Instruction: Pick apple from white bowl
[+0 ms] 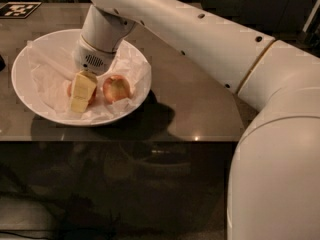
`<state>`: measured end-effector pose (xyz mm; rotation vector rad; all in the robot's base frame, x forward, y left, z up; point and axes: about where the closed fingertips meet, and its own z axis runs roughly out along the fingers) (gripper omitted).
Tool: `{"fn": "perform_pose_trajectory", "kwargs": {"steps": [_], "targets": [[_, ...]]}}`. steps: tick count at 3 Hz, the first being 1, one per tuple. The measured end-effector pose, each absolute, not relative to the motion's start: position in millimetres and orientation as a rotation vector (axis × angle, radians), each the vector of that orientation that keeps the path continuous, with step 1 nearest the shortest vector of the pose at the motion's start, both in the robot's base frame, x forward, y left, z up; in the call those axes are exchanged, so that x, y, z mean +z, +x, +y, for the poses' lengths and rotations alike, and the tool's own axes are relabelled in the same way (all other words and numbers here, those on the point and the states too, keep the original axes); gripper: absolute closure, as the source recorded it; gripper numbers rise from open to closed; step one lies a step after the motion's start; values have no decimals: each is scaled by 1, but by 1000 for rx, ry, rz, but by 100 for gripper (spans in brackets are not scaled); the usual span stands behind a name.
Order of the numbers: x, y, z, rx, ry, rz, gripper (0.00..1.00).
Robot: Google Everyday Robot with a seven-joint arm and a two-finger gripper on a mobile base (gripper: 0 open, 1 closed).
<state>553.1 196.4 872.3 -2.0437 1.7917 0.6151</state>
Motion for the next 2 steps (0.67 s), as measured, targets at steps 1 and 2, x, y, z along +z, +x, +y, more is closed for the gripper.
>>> {"fn": "perform_pose_trajectory", "kwargs": {"steps": [1,2], "targets": [[875,546,207,578,-2046,1793,0],[875,546,207,578,-2046,1793,19]]}}
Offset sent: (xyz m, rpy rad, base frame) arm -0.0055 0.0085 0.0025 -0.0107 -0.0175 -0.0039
